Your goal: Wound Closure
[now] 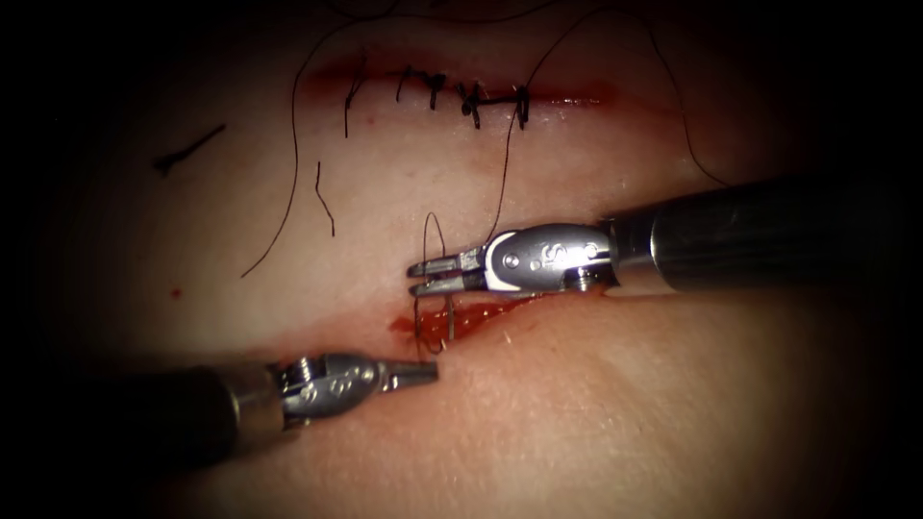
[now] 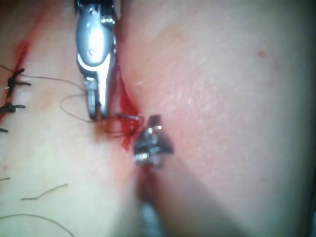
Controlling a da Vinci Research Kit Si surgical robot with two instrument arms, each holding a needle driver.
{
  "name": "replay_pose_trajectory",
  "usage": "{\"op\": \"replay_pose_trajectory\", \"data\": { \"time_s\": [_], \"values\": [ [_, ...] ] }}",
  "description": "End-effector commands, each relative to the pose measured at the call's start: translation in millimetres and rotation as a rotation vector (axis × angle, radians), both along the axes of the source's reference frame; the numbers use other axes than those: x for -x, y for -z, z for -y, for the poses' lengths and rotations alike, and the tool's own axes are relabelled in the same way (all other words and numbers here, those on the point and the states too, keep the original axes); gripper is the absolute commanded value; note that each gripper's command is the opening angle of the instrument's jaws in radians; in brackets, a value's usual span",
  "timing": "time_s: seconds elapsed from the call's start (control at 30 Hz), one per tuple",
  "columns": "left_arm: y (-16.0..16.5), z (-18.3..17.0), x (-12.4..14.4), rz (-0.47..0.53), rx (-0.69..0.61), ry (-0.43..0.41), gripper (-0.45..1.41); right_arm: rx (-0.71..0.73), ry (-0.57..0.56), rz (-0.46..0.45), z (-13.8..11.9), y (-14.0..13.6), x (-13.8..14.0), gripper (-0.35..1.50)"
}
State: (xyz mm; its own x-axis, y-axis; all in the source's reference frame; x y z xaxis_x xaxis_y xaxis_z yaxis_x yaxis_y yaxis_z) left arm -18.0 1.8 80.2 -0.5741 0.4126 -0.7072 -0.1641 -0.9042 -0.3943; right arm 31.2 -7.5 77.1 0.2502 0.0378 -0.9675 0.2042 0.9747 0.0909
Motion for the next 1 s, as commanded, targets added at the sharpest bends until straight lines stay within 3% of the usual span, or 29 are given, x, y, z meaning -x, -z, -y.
{"op": "replay_pose_trajectory", "data": {
  "time_s": [0.03, 0.47, 1.0],
  "values": [
    [-0.8, 0.4, 0.8, 0.000, -0.001, 0.001, -0.45, -0.008, 0.000, 0.000, 0.1, -0.4, -0.5, -0.35],
    [-2.0, 0.5, 1.0, -0.006, 0.009, 0.003, -0.45, -0.030, -0.004, -0.003, -1.1, 0.1, -0.5, -0.35],
    [-3.2, 1.6, 0.3, -0.007, 0.022, -0.004, -0.45, -0.245, -0.027, 0.034, -0.3, -0.3, -0.7, -0.35]
  ]
}}
